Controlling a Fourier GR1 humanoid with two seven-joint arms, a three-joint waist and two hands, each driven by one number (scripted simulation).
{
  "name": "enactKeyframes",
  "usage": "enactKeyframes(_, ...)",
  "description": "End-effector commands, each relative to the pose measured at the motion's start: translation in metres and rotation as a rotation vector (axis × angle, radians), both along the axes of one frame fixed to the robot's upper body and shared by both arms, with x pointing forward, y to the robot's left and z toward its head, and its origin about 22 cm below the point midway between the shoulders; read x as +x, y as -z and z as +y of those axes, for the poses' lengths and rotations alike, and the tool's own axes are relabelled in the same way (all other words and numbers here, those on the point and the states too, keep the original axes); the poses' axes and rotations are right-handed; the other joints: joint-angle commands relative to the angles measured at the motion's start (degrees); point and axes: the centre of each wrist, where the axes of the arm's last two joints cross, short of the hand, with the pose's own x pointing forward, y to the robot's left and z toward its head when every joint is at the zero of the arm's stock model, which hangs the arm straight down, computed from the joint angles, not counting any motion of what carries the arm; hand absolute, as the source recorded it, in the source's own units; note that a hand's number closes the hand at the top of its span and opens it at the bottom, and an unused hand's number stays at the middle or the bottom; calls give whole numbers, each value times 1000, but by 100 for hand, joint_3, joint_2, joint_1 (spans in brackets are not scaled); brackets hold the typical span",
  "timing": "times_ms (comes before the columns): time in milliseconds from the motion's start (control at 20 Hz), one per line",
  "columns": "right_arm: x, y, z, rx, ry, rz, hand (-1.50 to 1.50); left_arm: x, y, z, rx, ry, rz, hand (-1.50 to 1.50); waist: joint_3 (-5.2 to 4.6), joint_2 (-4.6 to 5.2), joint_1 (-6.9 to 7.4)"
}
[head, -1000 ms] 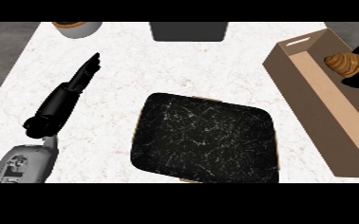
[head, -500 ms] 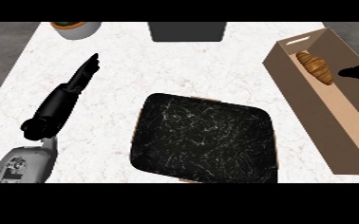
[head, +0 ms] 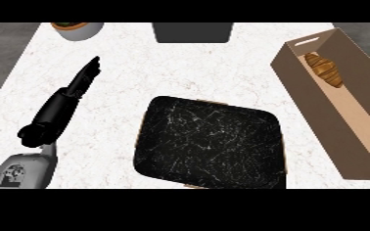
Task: Pick the croissant from the tray and place it in the cardboard box
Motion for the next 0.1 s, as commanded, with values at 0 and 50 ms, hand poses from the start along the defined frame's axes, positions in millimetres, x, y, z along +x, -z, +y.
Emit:
enactKeyframes(0, -23, 20, -26, 91, 89, -122, -150, 13, -5, -7, -16, 6, -22, 0, -5, 24, -2)
enactKeyframes(50, -32, 20, -39, 81, 113, -111, -150, 6, -4, -10, -9, 17, 15, 0, -4, 21, 41)
